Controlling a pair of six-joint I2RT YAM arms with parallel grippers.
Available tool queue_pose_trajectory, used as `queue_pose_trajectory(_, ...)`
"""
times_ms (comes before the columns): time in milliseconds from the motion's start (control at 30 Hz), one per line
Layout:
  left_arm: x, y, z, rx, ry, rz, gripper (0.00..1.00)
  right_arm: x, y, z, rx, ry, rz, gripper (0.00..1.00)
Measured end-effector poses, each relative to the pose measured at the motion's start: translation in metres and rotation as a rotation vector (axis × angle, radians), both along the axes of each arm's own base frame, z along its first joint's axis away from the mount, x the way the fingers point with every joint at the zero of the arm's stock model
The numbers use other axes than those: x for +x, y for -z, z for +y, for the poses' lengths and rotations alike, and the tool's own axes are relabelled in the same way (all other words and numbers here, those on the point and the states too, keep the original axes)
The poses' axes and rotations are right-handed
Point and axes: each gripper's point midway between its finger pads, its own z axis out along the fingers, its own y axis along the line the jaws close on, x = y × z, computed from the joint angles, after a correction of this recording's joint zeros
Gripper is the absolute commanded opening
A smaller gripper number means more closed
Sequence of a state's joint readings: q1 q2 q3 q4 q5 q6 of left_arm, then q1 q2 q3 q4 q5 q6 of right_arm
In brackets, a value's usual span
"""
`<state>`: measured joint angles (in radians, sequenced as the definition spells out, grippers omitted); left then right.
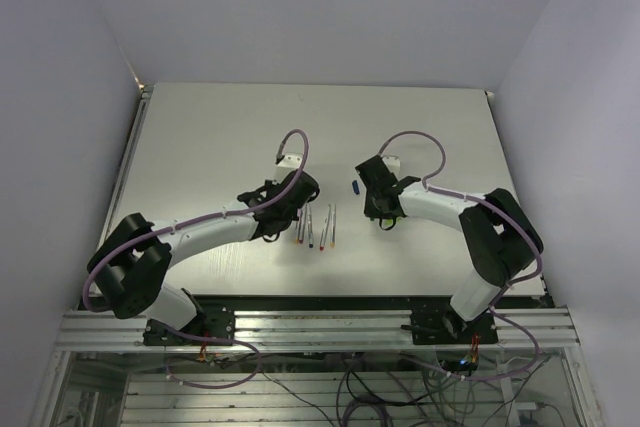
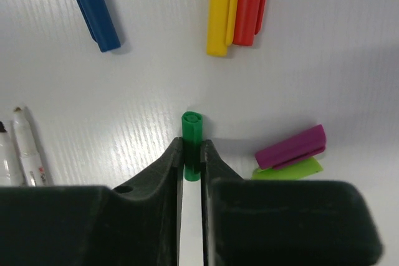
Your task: Insert the pens into the pen caps
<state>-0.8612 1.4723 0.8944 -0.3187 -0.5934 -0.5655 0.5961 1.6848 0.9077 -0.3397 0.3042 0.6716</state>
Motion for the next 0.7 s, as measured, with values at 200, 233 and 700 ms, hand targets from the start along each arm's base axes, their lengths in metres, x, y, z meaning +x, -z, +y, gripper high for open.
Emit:
queue_pose_trajectory(200, -0.003, 0.002, 0.003, 0.002, -0.002, 0.004, 0.07, 0.005, 0.000, 0.005, 0.016, 0.005, -0.012, 0.00)
queue_pose_trajectory(233, -0.003, 0.002, 0.004, 0.000, -0.003, 0.003, 0.07, 0.005, 0.000, 0.005, 0.018, 0.004, -0.014, 0.00)
queue_pose_trajectory(700, -0.004, 0.000, 0.000, -0.017, 0.016, 0.001, 0.07, -0.007, -0.008, 0.006, 0.042, -0.043, -0.008, 0.00)
